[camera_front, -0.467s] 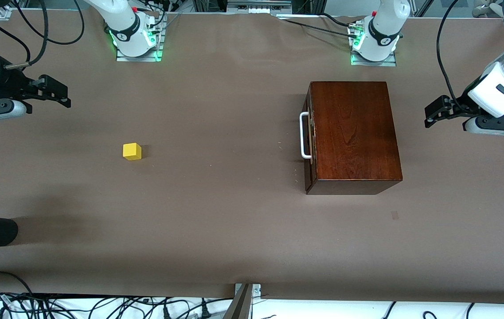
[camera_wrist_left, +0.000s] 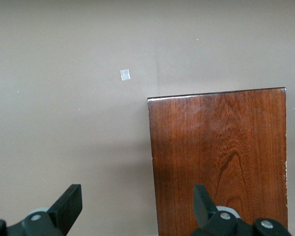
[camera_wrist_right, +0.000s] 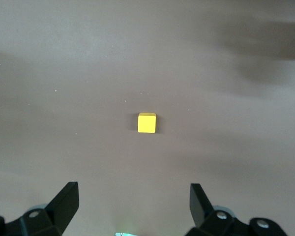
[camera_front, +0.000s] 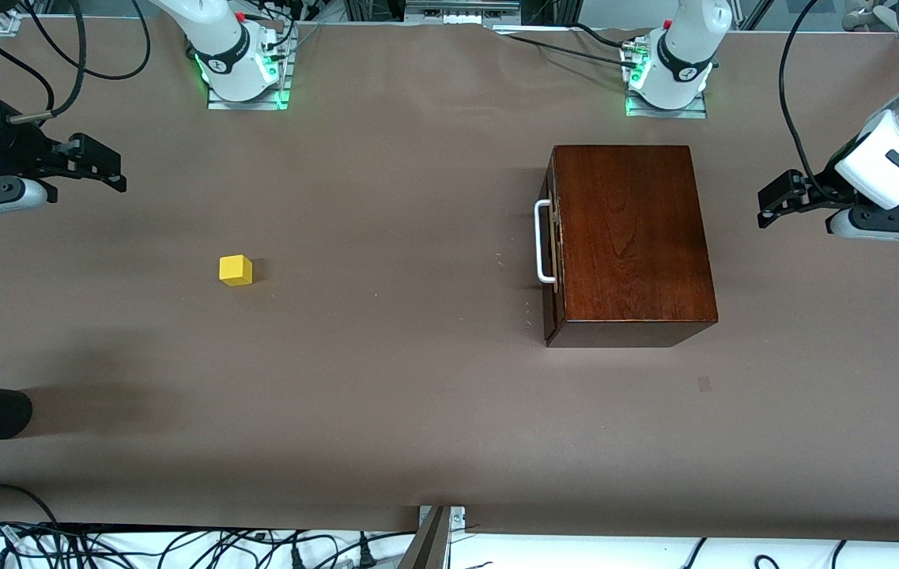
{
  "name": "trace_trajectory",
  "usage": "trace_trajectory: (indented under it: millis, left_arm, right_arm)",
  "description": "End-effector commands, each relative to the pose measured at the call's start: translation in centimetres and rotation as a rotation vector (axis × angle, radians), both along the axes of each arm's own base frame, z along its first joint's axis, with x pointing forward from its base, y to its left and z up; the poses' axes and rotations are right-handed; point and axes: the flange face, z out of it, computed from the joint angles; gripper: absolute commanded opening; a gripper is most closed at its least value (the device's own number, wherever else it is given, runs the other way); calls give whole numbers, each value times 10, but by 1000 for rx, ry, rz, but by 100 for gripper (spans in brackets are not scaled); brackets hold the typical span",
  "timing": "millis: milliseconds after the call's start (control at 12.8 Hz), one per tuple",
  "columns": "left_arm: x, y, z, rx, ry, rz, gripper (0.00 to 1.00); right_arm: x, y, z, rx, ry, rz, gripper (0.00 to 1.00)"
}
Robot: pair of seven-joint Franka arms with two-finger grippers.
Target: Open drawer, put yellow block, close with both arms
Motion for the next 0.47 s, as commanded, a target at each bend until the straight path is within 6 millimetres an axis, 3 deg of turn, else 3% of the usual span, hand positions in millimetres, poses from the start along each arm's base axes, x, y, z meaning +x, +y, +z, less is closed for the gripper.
trace_trajectory:
  millis: [0, 389]
  left_arm:
    - [3, -1, 5, 18, 12, 7, 100]
    - [-8, -11, 5, 13, 89, 6, 100]
  right_arm:
    - [-1, 2, 8, 12, 3, -15, 100]
    - [-1, 1, 8, 12, 5, -14, 100]
